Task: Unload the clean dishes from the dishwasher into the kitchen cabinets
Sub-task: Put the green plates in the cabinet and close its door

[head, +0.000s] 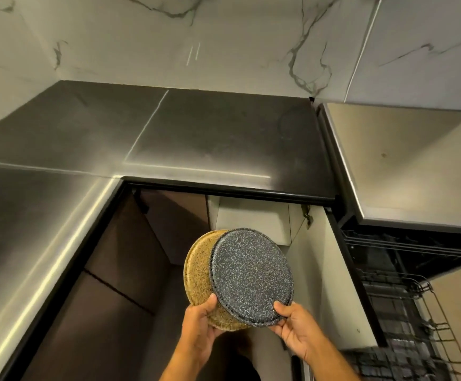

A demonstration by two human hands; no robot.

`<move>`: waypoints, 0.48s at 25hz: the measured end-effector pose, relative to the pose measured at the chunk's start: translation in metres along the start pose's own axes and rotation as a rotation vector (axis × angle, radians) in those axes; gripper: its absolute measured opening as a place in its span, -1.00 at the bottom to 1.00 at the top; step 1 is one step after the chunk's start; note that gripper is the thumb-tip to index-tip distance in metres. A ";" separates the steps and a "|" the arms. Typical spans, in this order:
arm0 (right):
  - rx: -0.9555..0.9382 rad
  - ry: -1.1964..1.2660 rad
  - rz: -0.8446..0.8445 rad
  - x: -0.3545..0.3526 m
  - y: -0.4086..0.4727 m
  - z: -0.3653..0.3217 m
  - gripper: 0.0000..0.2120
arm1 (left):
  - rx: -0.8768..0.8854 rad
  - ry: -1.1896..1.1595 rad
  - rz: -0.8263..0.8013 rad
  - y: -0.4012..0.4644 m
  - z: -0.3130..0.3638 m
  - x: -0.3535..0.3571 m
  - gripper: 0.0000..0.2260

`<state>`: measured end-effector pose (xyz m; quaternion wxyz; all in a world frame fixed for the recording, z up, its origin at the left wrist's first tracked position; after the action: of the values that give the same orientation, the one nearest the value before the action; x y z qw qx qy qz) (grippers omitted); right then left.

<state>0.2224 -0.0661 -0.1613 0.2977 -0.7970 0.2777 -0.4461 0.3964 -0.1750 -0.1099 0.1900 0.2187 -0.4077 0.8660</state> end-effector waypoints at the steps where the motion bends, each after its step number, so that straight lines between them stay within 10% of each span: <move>1: 0.005 -0.005 0.014 -0.003 0.022 -0.008 -0.72 | -0.011 -0.001 0.005 0.023 0.003 0.002 -0.78; 12: -0.150 0.005 -0.017 -0.047 0.271 -0.098 -0.65 | 0.082 -0.001 -0.093 0.314 -0.004 0.002 -0.75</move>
<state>0.0674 -0.2363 -0.3411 0.2327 -0.8183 0.3042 -0.4286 0.2342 -0.3579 -0.3066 0.2207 0.2457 -0.3612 0.8721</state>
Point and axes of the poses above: each hand's wrist, its own y-axis towards the middle knuckle, its own x-axis out of the palm, z = x × y, the point moved 10 cm from there along y, towards the middle knuckle, and after that the axes turned 11 degrees about -z, right-handed, at the moved point
